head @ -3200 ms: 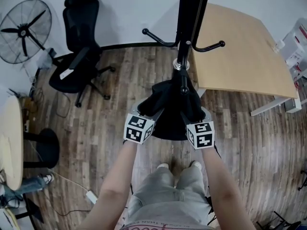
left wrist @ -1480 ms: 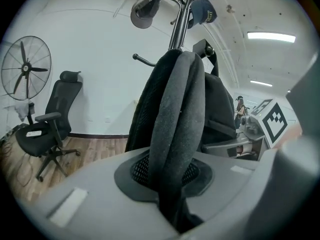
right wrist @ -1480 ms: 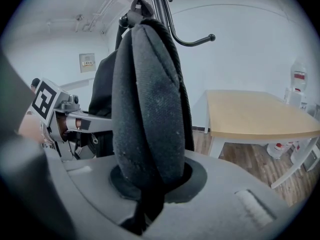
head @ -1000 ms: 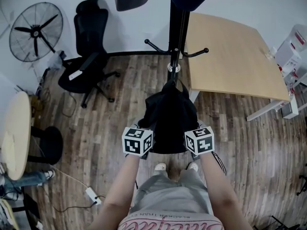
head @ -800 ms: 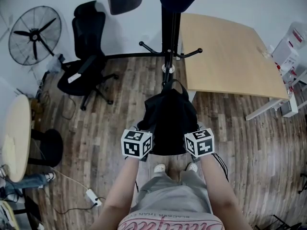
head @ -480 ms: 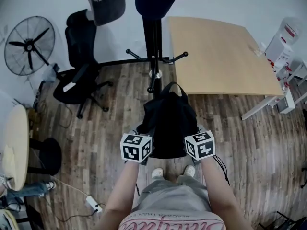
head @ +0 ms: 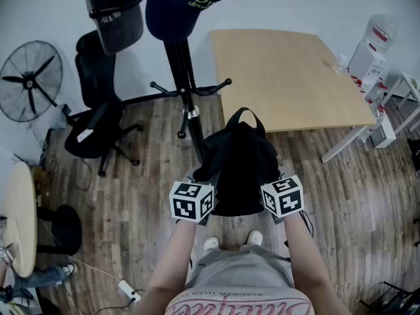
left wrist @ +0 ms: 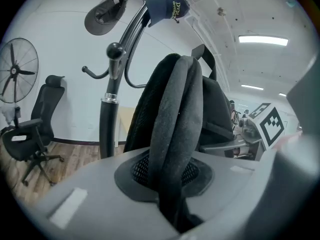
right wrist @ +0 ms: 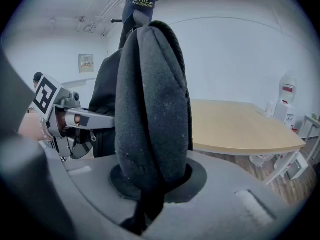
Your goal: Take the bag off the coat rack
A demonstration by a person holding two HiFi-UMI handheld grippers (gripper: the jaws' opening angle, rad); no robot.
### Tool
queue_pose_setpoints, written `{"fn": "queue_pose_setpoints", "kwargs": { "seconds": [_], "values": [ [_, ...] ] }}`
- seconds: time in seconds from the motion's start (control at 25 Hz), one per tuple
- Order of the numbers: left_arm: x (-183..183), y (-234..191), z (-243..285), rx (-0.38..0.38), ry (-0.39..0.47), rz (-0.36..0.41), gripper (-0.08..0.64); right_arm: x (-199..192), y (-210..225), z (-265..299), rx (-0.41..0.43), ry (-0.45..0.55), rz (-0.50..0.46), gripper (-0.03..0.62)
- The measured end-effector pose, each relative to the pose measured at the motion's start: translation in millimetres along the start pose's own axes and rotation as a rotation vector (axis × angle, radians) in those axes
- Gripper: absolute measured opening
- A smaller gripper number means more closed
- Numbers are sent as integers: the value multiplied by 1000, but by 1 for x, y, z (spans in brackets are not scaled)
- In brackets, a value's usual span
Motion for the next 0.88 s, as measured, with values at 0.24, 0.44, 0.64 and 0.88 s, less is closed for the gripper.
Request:
{"fn": "queue_pose_setpoints", "kwargs": {
  "seconds": [0.24,0.44,0.64,0.88],
  "values": [
    [31,25,20,-51,40,55,71,19,31,-22,-62,50,1,40],
    [62,44,28,-90,90,112,69,38,49,-42,-114,117,5,40],
    [93,59,32,-119,141,176,67,61,62,-59,-165,185,-10,38],
    [130,78,33,-145,215,231,67,88,76,-81,-215,259,-31,37]
  ]
}}
Point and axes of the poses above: the fingertips, and each gripper's own axes: z forward along the fingers, y to its right, x out of its top, the point moved 2 cm from there along -z, backward along the fingers, and after that the axes turned 2 degrees about -z, right-handed, at the moved point
